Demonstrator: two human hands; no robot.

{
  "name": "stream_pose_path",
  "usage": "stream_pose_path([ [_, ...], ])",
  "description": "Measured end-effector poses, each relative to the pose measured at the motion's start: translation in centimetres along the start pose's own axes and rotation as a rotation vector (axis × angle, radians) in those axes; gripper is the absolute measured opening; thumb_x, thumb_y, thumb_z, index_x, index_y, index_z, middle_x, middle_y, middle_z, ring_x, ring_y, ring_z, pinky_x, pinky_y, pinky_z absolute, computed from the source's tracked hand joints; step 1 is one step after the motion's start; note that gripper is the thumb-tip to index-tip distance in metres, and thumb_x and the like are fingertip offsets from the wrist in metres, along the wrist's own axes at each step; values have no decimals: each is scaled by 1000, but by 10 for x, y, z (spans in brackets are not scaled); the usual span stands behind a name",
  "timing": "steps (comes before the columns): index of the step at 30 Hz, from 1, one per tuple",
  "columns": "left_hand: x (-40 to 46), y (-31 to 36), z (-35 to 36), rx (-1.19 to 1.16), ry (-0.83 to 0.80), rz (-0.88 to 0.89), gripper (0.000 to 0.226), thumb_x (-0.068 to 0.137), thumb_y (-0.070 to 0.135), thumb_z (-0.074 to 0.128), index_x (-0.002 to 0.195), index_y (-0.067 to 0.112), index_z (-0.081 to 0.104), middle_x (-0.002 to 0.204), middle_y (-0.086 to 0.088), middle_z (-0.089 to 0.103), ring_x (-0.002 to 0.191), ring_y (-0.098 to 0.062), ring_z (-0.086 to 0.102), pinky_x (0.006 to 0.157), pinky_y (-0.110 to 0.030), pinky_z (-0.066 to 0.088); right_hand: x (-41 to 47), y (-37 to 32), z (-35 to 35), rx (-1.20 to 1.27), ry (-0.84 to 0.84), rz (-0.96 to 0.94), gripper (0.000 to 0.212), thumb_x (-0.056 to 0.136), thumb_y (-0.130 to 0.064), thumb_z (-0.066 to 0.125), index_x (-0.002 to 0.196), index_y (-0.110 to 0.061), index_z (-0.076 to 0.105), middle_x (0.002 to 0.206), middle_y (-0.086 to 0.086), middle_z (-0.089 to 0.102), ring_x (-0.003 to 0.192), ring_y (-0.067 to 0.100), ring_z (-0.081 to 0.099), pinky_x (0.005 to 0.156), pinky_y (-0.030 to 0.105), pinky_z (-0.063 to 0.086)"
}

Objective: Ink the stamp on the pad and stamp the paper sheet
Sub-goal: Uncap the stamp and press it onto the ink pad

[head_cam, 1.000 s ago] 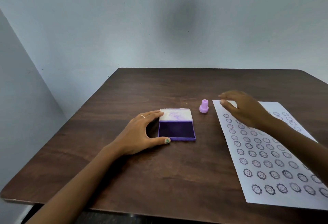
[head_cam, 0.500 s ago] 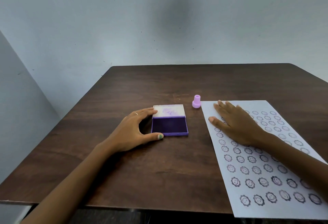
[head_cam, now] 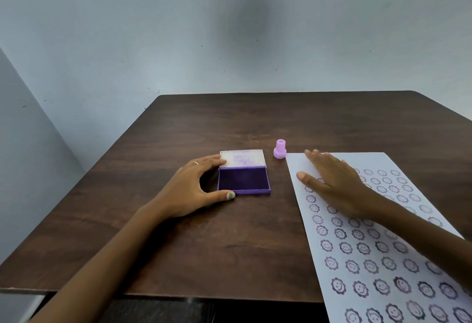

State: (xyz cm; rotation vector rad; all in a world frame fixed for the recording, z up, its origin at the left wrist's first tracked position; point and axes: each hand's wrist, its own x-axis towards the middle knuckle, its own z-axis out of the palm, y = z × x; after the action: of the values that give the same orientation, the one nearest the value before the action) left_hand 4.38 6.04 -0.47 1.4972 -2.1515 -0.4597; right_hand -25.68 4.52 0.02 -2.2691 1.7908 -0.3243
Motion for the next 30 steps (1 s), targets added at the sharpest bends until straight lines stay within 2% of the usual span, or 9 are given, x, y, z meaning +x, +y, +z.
stream_pose_path([
  [4,-1,0,0,0,-1,-5,84,62,71,61,136,34,45,146,18,39,131,-1,34,108,-26,28,18,-15,-10,192,144,-51,59,89,-46,44,141,-22,26,153,2,26,140,24,24,112,45,21],
  [8,-1,0,0,-4,0,-15,86,62,71,61,137,34,43,146,18,39,131,0,34,108,-25,28,38,-30,-9,337,191,-112,56,86,-39,56,135,-19,37,145,4,40,129,23,40,104,39,34],
  [12,-1,0,0,-15,12,-21,86,63,72,64,137,35,42,144,18,41,129,1,34,105,-23,29,53,-38,-1,333,253,-187,39,87,-25,60,123,-13,53,130,9,56,110,19,53,89,24,39],
  [14,-1,0,0,-53,33,-36,82,65,73,61,136,38,42,141,20,43,126,1,36,103,-22,30,57,-37,3,324,294,-202,27,87,-18,59,112,-10,60,120,11,62,96,14,53,81,21,38],
  [19,0,5,1,-49,64,-30,72,72,73,42,136,38,38,143,18,40,125,-2,37,105,-30,33,62,-31,1,294,309,-240,20,85,-15,61,103,-9,65,109,10,68,91,14,52,76,22,35],
  [22,14,21,0,76,92,-8,73,76,72,45,138,35,36,150,11,35,131,-11,36,105,-30,30,63,-28,-2,328,327,-291,18,82,-11,64,100,-6,67,103,11,69,84,11,51,65,5,33],
  [24,30,39,0,176,109,51,70,78,69,49,137,34,37,148,7,39,131,-15,40,105,-33,31,64,-27,-1,370,364,-300,19,80,-9,67,99,-4,68,101,12,70,82,12,53,66,-4,32],
  [28,66,70,7,273,119,88,63,81,64,51,134,30,44,140,4,50,126,-17,46,104,-36,32,69,-22,4,412,401,-324,20,77,-9,70,96,-5,68,95,12,71,79,13,56,68,-4,33],
  [30,82,78,15,324,87,81,60,83,62,51,132,29,47,137,3,53,125,-17,47,108,-37,28,71,-19,6,488,435,-319,17,77,-10,71,94,-6,68,89,10,71,74,11,58,68,0,39],
])
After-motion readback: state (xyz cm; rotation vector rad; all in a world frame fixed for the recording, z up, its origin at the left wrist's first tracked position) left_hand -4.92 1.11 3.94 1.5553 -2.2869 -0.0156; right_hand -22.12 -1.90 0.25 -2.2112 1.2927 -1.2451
